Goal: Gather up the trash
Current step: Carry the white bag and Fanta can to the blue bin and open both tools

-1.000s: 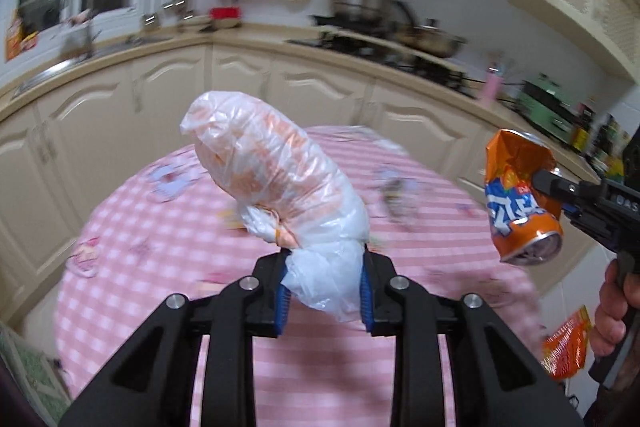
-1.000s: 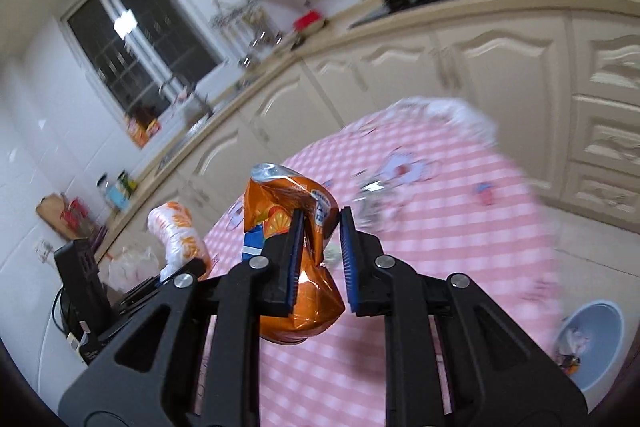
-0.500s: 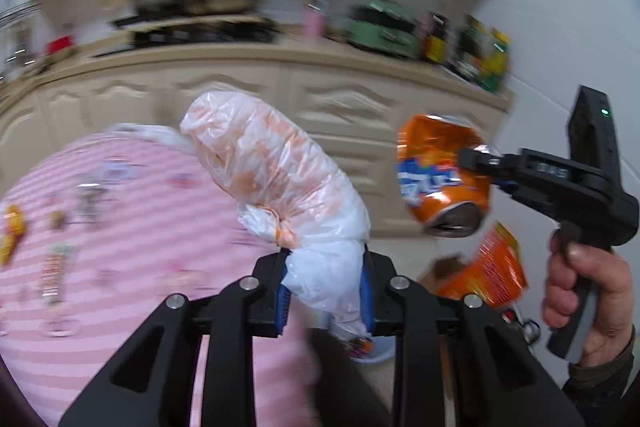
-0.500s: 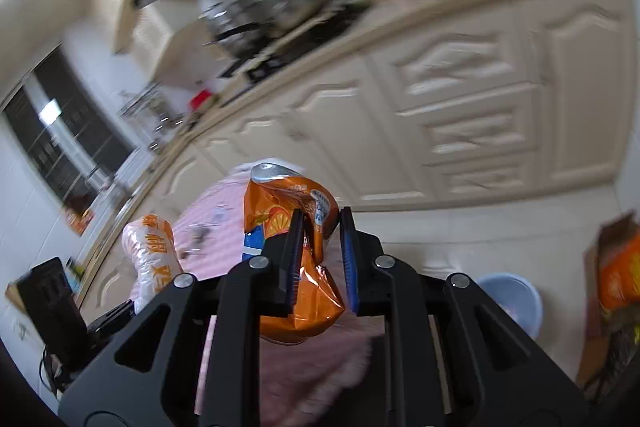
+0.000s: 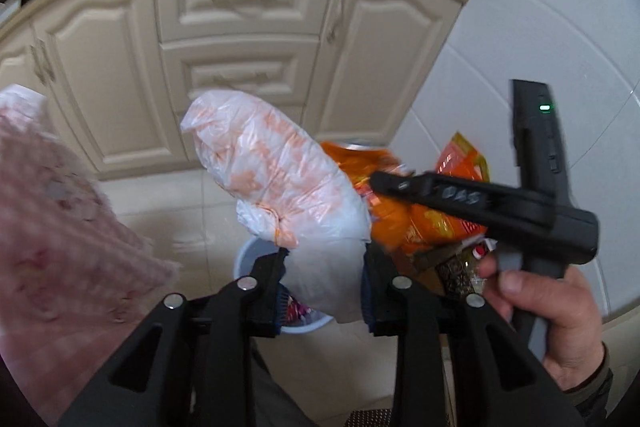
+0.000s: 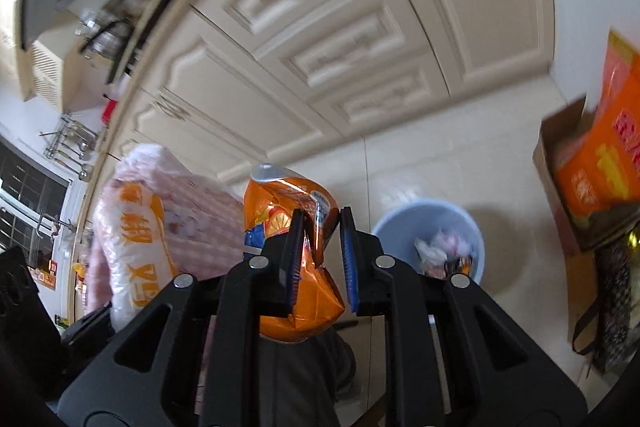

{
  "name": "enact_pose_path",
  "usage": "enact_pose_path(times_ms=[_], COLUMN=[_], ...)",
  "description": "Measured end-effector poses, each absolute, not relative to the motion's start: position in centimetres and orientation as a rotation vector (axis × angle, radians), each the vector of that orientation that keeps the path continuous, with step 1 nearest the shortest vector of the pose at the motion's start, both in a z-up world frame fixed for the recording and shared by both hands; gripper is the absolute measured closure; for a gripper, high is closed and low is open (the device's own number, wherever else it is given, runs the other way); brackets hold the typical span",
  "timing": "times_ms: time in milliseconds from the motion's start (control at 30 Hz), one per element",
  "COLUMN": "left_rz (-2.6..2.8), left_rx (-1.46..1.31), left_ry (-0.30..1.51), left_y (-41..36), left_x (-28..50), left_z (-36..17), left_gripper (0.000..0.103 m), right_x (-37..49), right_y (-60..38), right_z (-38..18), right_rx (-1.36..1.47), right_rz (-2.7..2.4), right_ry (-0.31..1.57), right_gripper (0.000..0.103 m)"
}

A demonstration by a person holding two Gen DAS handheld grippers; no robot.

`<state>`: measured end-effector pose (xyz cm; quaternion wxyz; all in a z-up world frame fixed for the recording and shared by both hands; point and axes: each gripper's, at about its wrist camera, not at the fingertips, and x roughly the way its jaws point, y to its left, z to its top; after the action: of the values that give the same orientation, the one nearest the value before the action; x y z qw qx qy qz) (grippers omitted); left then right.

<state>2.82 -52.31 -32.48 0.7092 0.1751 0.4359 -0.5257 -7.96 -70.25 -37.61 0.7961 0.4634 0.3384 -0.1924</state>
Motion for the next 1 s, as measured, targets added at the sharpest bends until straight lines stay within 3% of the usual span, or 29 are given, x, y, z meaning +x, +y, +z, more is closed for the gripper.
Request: enact_pose_path(times_ms=[33, 67, 100, 133, 300, 433, 1000], left_rz=[-1.167, -1.158, -1.152, -1.144, -1.072, -1.055, -1.075], left_rx=[0.399, 0.404, 0.391, 0.356, 0.334, 0.336, 0.270], left_ry=[1.005, 1.032, 1.056, 1.080, 1.088, 1.073, 0.915], left_y=[-53.2, -53.6, -53.8, -53.7, -53.0, -52.8, -49.3], left_x=[3.3, 3.7, 4.2, 4.9, 6.5, 6.9, 5.6], left_z=[-33.8, -34.7, -35.3, -35.9, -36.8, -36.2, -28.2], left_gripper=[0.056, 0.042, 0.022, 0.019, 0.014, 0.014, 0.013], right_x=[-7.7, -7.6, -7.8, -8.2, -9.7, -10.2, -8.8], right_y=[-70.8, -71.2, -71.5, -71.9, -72.2, -72.2, -70.1], right_z=[-39.2, -40.3, -41.1, -41.9, -42.6, -41.8, -34.7], right_rx=[1.030, 1.057, 1.075, 1.092, 1.104, 1.080, 0.969], right_rz=[-0.424, -0.442, -0.466, -0.489, -0.534, -0.562, -0.542], right_ry=[0.749, 0.763, 0.770, 0.771, 0.766, 0.767, 0.703], right_gripper=[0.076, 0.062, 0.020, 0.014, 0.013, 0.006, 0.006])
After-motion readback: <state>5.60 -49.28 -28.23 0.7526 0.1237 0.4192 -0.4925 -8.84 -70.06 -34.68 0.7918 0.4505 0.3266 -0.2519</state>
